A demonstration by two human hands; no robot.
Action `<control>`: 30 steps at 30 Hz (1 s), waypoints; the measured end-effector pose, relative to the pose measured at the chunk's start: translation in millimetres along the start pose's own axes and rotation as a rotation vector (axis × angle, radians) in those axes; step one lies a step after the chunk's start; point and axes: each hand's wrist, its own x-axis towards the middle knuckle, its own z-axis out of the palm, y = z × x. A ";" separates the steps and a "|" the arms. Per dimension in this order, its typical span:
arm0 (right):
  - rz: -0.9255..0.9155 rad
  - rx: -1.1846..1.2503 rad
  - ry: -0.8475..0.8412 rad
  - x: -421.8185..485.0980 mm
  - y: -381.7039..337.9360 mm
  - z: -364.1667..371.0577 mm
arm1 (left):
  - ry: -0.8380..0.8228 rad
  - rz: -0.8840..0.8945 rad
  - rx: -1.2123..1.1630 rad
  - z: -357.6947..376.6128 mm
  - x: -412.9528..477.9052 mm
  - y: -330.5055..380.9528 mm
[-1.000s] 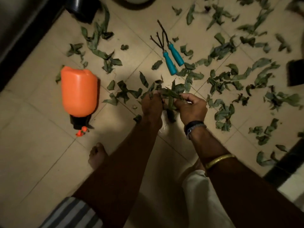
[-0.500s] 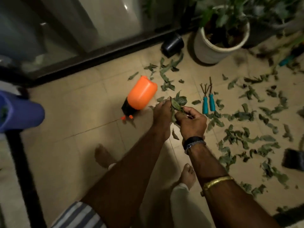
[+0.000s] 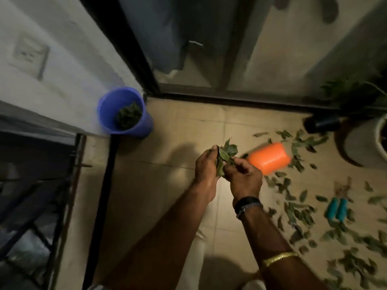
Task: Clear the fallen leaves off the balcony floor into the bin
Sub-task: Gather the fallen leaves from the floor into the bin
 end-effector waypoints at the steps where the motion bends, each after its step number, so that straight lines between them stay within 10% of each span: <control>1: -0.001 -0.006 -0.039 -3.8 -5.7 27.6 | 0.025 0.014 -0.027 -20.4 6.6 20.4; 17: -0.063 -0.238 -0.457 -9.1 -65.1 341.4 | 0.284 0.140 -0.504 -220.6 91.3 236.3; 30: 0.020 -0.589 -0.580 82.8 -44.2 470.0 | 0.396 0.057 -0.430 -276.8 188.5 294.9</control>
